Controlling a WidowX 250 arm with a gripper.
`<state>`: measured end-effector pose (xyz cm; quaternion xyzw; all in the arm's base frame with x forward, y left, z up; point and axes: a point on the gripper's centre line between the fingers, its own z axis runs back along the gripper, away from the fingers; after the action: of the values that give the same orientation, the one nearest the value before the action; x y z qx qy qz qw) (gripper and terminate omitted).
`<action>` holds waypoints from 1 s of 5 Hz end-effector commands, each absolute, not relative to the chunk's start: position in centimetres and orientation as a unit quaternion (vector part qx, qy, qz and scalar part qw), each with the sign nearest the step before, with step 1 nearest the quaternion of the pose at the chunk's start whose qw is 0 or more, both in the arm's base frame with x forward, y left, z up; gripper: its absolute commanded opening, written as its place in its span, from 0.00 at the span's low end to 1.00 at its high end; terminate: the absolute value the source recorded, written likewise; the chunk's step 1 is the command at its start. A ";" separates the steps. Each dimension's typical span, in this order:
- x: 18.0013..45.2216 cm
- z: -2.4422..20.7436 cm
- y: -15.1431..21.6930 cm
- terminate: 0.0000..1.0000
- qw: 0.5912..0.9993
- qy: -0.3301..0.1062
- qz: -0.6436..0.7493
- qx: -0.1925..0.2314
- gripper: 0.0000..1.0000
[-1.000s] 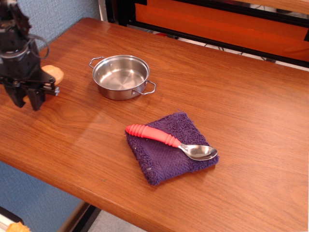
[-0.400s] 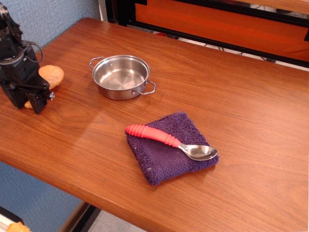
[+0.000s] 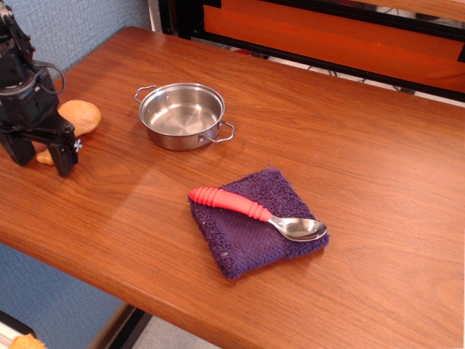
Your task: Put the chicken drumstick onto the table and to the left of the silver pot.
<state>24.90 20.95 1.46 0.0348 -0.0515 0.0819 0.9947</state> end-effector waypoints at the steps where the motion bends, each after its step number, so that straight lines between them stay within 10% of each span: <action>1: 26.7 7.7 19.7 0.00 0.989 -0.081 0.085 0.088 1.00; 5: 31.8 12.2 1.2 0.00 0.988 -0.149 0.035 -0.007 1.00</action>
<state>31.78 0.33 10.45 -0.0085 -0.1246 0.0318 0.9917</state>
